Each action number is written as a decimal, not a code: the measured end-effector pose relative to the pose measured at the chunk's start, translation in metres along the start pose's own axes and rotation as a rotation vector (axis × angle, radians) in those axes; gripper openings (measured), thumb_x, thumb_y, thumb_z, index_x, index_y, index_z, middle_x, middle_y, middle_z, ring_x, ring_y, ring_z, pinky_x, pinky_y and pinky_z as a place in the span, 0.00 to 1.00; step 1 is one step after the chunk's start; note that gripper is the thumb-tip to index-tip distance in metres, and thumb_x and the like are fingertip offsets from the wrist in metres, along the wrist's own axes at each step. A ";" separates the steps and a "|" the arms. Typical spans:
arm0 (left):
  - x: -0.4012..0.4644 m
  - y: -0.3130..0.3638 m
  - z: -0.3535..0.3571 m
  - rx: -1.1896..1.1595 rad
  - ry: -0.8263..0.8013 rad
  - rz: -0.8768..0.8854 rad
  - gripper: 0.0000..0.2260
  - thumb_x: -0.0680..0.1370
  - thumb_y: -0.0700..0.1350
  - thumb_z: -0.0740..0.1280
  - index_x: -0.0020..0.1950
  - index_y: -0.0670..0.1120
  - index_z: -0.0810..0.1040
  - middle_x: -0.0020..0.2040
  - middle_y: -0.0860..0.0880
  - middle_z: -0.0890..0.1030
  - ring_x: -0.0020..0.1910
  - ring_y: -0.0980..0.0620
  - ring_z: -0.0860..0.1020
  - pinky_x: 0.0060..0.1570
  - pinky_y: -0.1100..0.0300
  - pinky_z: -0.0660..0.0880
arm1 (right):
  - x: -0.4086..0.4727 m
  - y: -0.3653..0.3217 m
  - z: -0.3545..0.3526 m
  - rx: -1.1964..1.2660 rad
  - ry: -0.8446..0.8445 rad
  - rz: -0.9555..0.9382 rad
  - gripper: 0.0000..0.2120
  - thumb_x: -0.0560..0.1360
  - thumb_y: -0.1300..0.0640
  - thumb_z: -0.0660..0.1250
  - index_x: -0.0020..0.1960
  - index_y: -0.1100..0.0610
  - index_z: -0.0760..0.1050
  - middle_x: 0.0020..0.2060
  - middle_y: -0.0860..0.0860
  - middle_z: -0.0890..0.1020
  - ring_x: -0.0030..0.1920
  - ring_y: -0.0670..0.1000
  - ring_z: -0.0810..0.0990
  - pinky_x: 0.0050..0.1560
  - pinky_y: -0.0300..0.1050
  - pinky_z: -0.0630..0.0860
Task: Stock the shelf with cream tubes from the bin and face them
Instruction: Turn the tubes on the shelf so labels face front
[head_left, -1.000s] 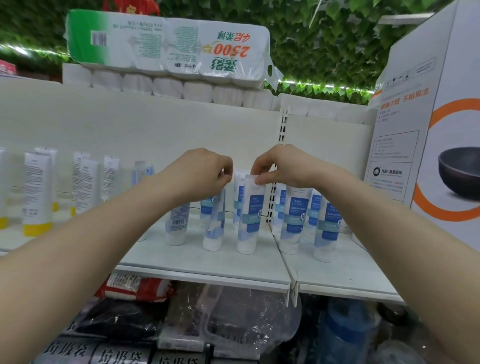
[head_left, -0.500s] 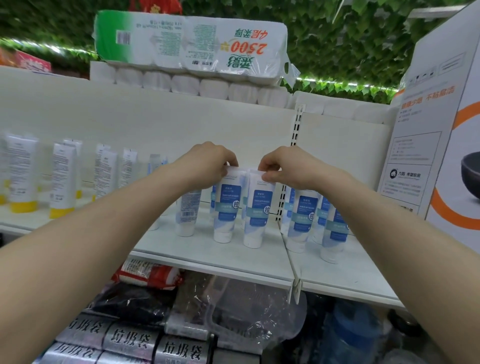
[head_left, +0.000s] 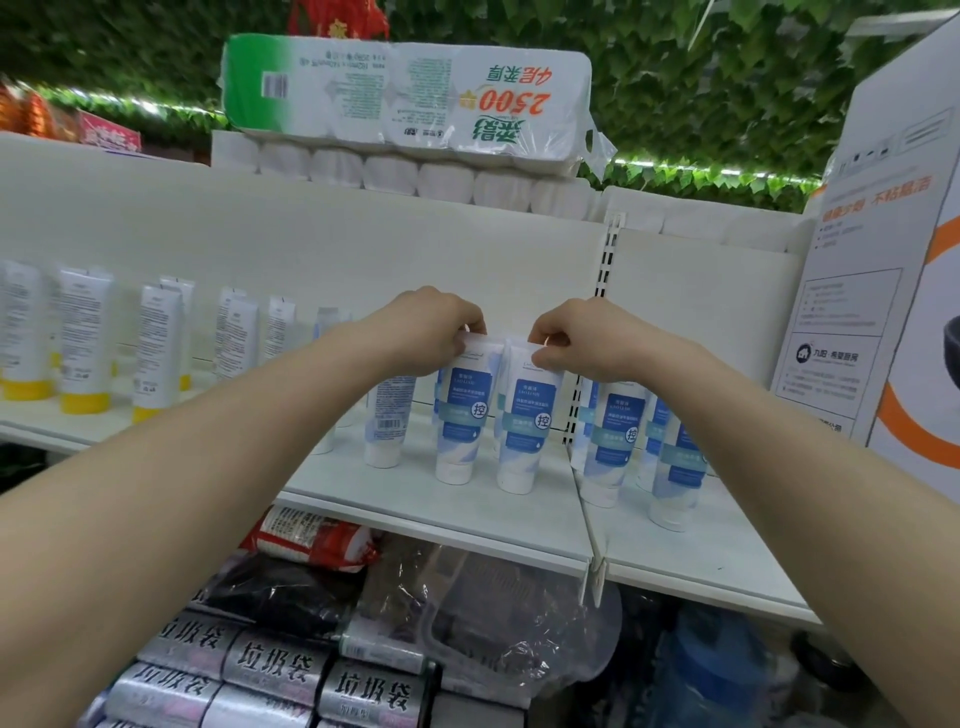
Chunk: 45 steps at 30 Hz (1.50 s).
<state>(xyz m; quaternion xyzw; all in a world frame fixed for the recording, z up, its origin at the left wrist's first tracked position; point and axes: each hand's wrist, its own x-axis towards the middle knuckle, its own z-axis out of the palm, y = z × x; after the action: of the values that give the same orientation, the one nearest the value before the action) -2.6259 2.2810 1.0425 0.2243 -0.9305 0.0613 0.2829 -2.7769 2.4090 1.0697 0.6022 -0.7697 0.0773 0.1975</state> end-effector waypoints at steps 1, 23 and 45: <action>-0.001 -0.002 -0.001 -0.004 0.022 0.009 0.14 0.79 0.42 0.60 0.64 0.51 0.75 0.59 0.50 0.79 0.56 0.49 0.74 0.51 0.59 0.69 | 0.000 0.000 0.000 0.005 0.004 -0.001 0.12 0.78 0.51 0.64 0.59 0.52 0.78 0.49 0.49 0.81 0.49 0.50 0.77 0.50 0.44 0.74; 0.003 -0.182 -0.044 0.047 0.154 0.134 0.11 0.79 0.45 0.63 0.59 0.54 0.79 0.55 0.53 0.81 0.55 0.51 0.75 0.50 0.59 0.69 | 0.096 -0.098 0.004 -0.007 0.174 0.035 0.11 0.77 0.59 0.64 0.54 0.48 0.81 0.47 0.49 0.82 0.51 0.50 0.76 0.56 0.46 0.73; 0.048 -0.189 -0.006 0.023 -0.159 0.139 0.10 0.78 0.53 0.64 0.51 0.51 0.81 0.48 0.52 0.82 0.49 0.50 0.77 0.50 0.57 0.73 | 0.163 -0.097 0.026 0.058 -0.159 -0.068 0.07 0.73 0.57 0.72 0.47 0.45 0.83 0.51 0.45 0.82 0.52 0.47 0.76 0.55 0.43 0.73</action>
<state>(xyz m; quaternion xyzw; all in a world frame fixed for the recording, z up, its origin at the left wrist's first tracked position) -2.5724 2.0953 1.0718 0.1664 -0.9626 0.0737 0.2008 -2.7211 2.2281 1.0996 0.6377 -0.7595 0.0448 0.1205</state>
